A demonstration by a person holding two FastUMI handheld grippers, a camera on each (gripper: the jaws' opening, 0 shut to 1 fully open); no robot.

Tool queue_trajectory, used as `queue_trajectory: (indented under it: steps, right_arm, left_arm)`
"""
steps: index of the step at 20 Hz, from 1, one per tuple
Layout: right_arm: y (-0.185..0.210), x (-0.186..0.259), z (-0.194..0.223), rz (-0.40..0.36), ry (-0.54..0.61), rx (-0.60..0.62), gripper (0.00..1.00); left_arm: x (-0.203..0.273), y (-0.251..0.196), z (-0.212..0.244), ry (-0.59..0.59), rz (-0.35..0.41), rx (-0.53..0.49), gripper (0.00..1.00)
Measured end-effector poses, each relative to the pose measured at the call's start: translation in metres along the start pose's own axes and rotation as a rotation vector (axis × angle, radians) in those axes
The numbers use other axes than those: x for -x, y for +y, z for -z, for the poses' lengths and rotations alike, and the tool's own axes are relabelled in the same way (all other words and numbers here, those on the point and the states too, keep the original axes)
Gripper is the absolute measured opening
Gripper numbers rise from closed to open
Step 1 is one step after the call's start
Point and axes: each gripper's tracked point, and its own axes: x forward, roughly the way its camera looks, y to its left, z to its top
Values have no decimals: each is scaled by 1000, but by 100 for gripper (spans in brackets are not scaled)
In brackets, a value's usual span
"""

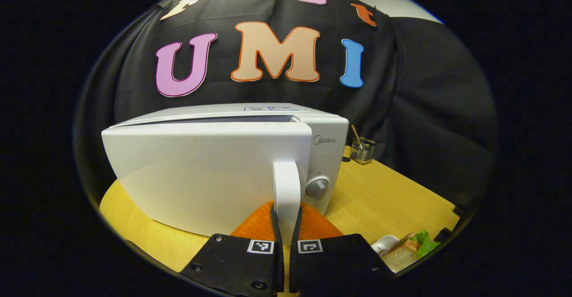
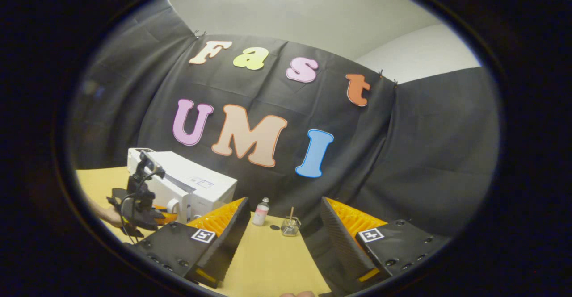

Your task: Open the microwave oven with the left hand, put the food in, and close the microwave oven.

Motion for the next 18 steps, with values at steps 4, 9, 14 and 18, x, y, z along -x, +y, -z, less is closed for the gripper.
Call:
queue_trajectory:
  steps: [4,9,14,18]
  right_arm:
    - [21,-9,3,-34,5,-22,98]
    - [57,-14,2,-93,-3,-35,97]
    - [91,-9,0,-135,-8,-41,98]
    - [114,-2,3,-162,2,-34,98]
  left_arm:
    - [56,7,15,4,62,33,6]
    - [118,32,36,51,49,41,6]
    - [166,71,50,48,-73,52,6]
    - [192,97,59,57,-119,53,6]
